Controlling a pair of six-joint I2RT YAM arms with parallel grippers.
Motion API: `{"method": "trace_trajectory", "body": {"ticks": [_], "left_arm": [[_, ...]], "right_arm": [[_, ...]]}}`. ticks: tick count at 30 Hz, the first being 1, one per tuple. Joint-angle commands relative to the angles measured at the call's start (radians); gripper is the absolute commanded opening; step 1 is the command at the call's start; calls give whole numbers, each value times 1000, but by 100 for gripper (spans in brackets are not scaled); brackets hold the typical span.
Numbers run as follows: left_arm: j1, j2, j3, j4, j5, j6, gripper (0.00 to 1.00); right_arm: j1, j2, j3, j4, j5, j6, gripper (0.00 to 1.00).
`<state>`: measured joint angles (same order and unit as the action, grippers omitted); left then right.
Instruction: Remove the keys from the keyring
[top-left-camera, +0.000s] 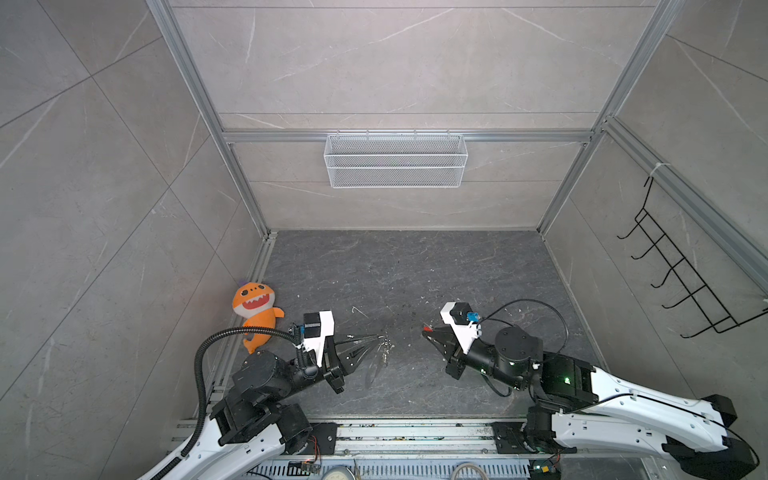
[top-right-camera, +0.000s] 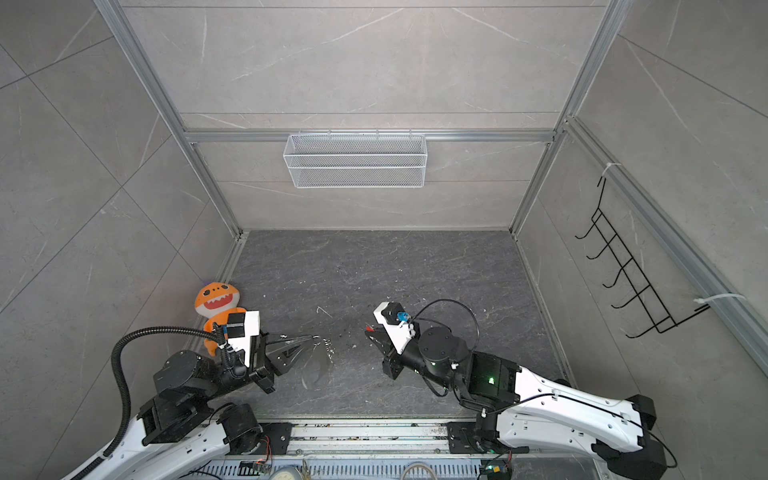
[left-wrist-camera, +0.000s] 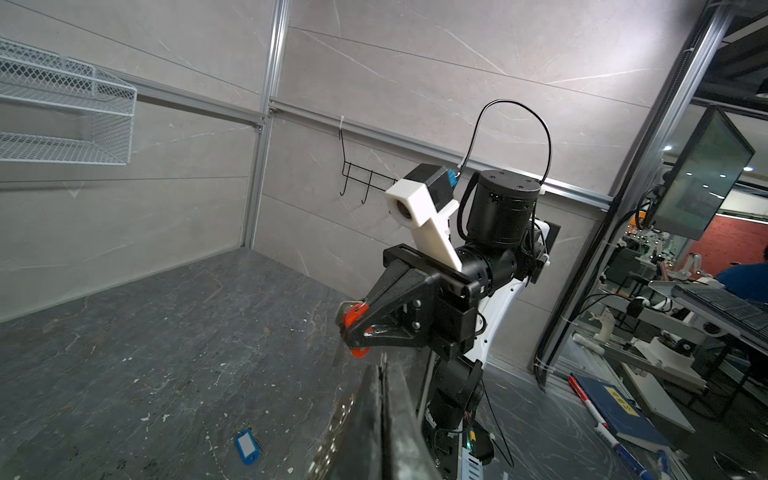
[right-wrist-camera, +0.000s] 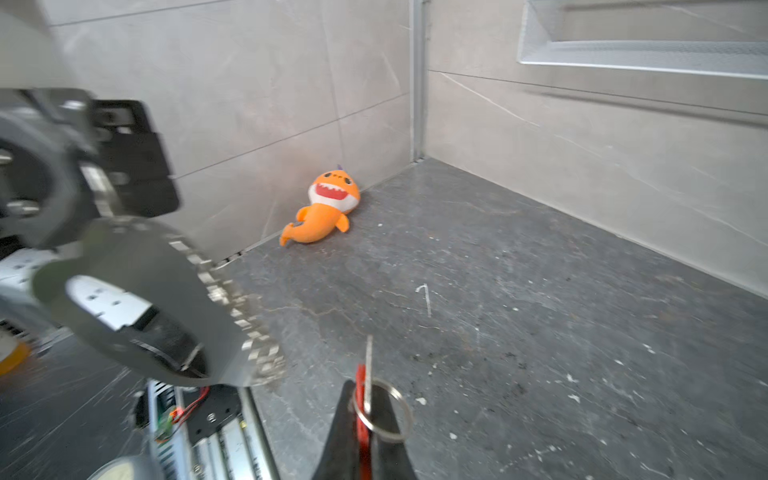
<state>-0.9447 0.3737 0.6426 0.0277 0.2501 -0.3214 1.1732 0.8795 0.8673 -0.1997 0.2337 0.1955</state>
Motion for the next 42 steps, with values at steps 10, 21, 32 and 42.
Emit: {"method": "trace_trajectory", "body": {"ticks": [10, 21, 32, 42], "left_arm": [[-2, -14, -14, 37, -69, -14, 0], [-2, -9, -45, 54, -109, -21, 0], [-2, 7, -55, 31, -152, -34, 0], [-2, 54, -16, -14, -198, -65, 0]], "right_arm": [[-223, 585, -22, 96, -375, 191, 0], [-289, 789, -12, 128, -311, 231, 6], [-302, 646, -63, 107, -230, 225, 49], [-304, 240, -25, 8, -278, 113, 50]]}}
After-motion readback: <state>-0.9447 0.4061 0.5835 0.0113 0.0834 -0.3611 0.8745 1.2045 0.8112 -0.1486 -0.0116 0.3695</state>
